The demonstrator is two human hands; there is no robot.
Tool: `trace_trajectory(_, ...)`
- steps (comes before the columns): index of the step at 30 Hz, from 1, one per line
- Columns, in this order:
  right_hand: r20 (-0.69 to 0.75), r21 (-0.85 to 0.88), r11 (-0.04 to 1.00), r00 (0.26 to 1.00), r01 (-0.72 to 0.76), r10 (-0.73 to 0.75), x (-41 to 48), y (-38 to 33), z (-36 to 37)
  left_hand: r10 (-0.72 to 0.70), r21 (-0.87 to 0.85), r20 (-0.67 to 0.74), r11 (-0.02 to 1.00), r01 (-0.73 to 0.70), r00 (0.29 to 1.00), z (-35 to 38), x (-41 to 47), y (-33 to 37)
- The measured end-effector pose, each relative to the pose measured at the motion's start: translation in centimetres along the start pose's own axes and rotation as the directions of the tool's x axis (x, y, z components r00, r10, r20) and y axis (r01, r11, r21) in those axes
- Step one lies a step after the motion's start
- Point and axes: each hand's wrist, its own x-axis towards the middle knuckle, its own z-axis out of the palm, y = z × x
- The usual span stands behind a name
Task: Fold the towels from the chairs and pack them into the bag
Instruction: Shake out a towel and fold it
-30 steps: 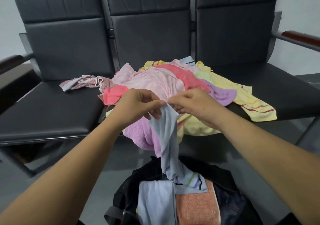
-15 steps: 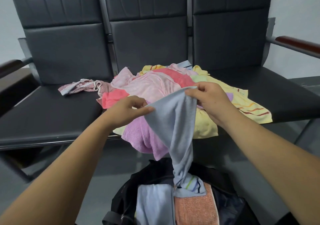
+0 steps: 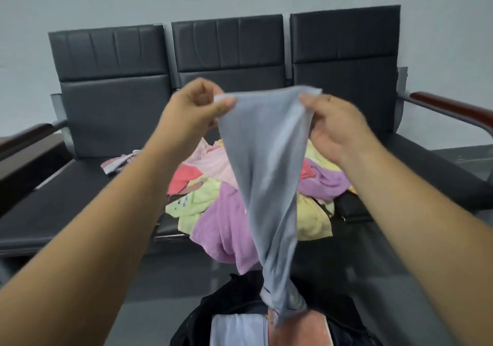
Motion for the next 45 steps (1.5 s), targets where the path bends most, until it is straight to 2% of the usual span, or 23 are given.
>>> trace_trajectory(1,0.101,0.093,0.996,0.995,-0.017,0.008,-0.1,-1.8,0.6,0.007,-0.155,0.088,0.988,0.007,0.996,-0.4,0.6,1.3)
trace_trajectory(2,0.176,0.095,0.994,0.984,-0.049,0.032,-0.1,-2.9,0.9,0.008,-0.154,0.155,0.988,0.016,0.988,-0.9,0.9,2.2)
trace_trajectory(3,0.203,-0.013,0.998,0.977,-0.067,0.068,-0.2,-3.7,1.0,-0.036,0.043,0.173,0.999,0.029,0.984,-1.4,1.1,2.8)
trace_trajectory(4,0.158,-0.194,0.980,0.984,-0.051,0.083,0.0,-3.8,0.9,-0.075,0.332,0.151,0.943,0.021,0.986,-1.8,1.3,2.9)
trace_trajectory(5,0.081,-0.363,0.931,0.995,-0.026,0.060,0.2,-3.8,0.8,-0.117,0.548,0.111,0.836,0.037,0.987,-2.1,1.3,2.7)
trace_trajectory(6,0.020,-0.473,0.881,1.000,0.010,-0.001,0.5,-3.7,0.6,-0.146,0.628,0.071,0.775,0.070,0.987,-2.3,1.3,2.4)
trace_trajectory(9,0.007,-0.566,0.812,0.986,0.140,-0.164,0.6,-3.9,0.5,-0.068,0.487,-0.015,0.871,0.067,0.998,-1.8,1.1,2.6)
trace_trajectory(11,0.045,-0.546,0.816,0.979,0.192,-0.200,0.6,-4.1,0.6,-0.029,0.353,-0.063,0.934,0.049,0.998,-1.5,1.2,2.9)
trace_trajectory(13,0.081,-0.512,0.838,0.982,0.188,-0.170,0.4,-4.2,0.9,-0.041,0.214,-0.062,0.975,0.054,0.997,-1.2,1.1,3.0)
trace_trajectory(14,0.089,-0.513,0.839,0.983,0.181,-0.158,0.4,-4.0,0.9,-0.036,0.203,-0.058,0.978,0.047,0.998,-1.0,0.9,3.1)
trace_trajectory(17,0.098,-0.442,0.887,0.990,0.134,-0.100,-0.4,-3.5,0.9,-0.011,0.266,-0.027,0.964,0.018,1.000,-0.5,0.0,3.2)
trace_trajectory(21,0.215,-0.255,0.967,0.975,0.007,0.049,-1.4,-1.5,1.0,-0.029,0.282,0.019,0.959,0.022,0.999,0.5,-0.8,2.9)
trace_trajectory(25,0.278,-0.261,0.964,0.952,-0.056,0.131,-2.2,1.0,1.9,-0.052,0.255,-0.019,0.965,0.055,0.998,1.6,-1.5,1.8)
trace_trajectory(27,0.232,-0.207,0.976,0.967,-0.061,0.109,-1.9,1.3,2.2,-0.096,0.174,-0.067,0.979,0.107,0.993,1.6,-1.7,0.6)
trace_trajectory(29,0.173,-0.095,0.992,0.980,-0.079,0.094,-1.5,1.1,2.4,-0.178,-0.039,-0.042,0.984,0.176,0.983,1.3,-2.1,-0.9)
trace_trajectory(31,0.136,-0.037,0.995,0.986,-0.090,0.094,-1.2,0.8,2.5,-0.245,-0.192,0.139,0.944,0.269,0.959,1.2,-3.2,-2.7)
trace_trajectory(32,0.122,-0.028,0.995,0.988,-0.091,0.094,-1.2,0.7,2.6,-0.277,-0.150,0.239,0.937,0.317,0.931,1.3,-3.9,-3.6)
trace_trajectory(34,0.106,-0.021,0.995,0.989,-0.100,0.102,-1.3,0.5,2.7,-0.376,0.058,0.351,0.923,0.381,0.857,1.6,-5.4,-5.7)
trace_trajectory(35,0.106,-0.018,0.994,0.989,-0.106,0.108,-1.4,0.4,2.7,-0.423,0.153,0.353,0.906,0.395,0.834,1.8,-5.9,-6.6)
trace_trajectory(37,0.093,-0.019,0.993,0.988,-0.118,0.119,-1.3,0.5,2.4,-0.472,0.174,0.336,0.881,0.439,0.815,2.0,-6.8,-8.2)
trace_trajectory(40,-0.034,-0.062,0.981,0.983,-0.182,0.180,0.0,1.8,0.6,-0.465,-0.091,0.369,0.844,0.529,0.805,2.4,-7.6,-9.1)
trace_trajectory(42,-0.102,-0.128,0.942,0.949,-0.309,0.297,1.0,3.7,-1.2,-0.454,-0.290,0.394,0.764,0.577,0.799,2.8,-7.6,-8.8)
trace_trajectory(45,0.019,-0.140,0.838,0.845,-0.527,0.534,0.7,6.6,-3.7,-0.442,-0.490,0.376,0.651,0.579,0.815,3.5,-7.1,-8.3)
